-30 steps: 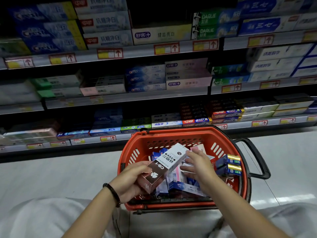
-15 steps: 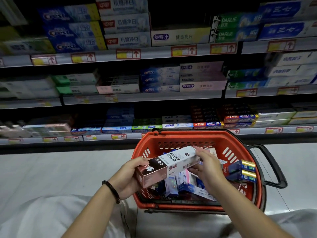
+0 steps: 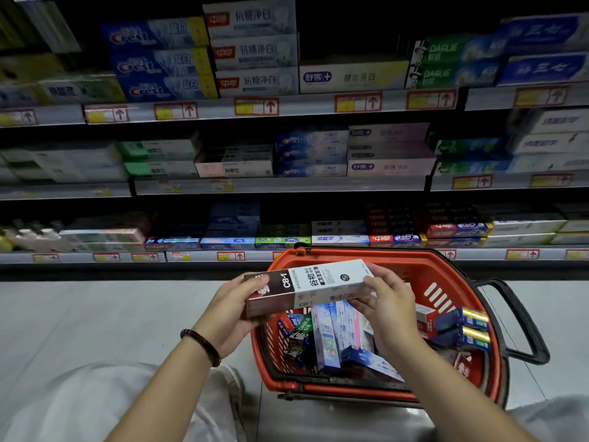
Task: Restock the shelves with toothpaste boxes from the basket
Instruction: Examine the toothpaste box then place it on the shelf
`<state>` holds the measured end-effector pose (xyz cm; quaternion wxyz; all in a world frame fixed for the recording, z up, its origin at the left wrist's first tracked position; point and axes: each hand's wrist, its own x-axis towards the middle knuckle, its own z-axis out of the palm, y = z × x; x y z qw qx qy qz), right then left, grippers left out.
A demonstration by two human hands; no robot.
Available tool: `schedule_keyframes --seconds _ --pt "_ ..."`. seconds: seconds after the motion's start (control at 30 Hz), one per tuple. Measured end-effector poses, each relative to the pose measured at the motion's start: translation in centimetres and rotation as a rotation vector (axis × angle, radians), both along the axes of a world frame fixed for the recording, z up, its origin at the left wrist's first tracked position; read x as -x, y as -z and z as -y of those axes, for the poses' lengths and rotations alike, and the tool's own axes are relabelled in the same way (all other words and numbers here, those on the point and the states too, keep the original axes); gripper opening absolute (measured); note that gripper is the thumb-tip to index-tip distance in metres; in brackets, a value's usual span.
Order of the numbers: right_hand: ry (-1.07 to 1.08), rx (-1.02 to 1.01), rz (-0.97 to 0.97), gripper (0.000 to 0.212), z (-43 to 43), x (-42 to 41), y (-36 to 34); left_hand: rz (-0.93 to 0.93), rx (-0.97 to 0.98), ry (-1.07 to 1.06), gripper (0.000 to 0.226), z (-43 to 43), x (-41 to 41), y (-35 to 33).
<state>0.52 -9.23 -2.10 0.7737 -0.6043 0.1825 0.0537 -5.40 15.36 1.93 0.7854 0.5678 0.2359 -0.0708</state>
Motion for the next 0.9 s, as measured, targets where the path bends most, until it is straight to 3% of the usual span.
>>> schedule_keyframes --seconds 0.27,0.37,0.53,0.9 --pt "-0.002 -0.074 0.084 0.022 -2.1 -1.2 -3.7 0.155 -0.238 -0.148 0.021 -0.5 -1.1 -2.6" --pt "-0.024 -0.096 0.100 0.022 -2.8 -1.6 -4.8 0.187 -0.334 -0.245 0.024 -1.3 -1.6 -3.4" --pt "-0.063 -0.134 0.126 0.022 -4.3 -2.2 -6.3 0.245 -0.389 -0.296 0.033 -3.4 -2.3 -4.4" --pt "-0.185 -0.115 0.285 0.024 -6.6 -5.3 -8.6 0.354 -0.428 -0.340 0.026 -6.9 -5.1 -6.4"
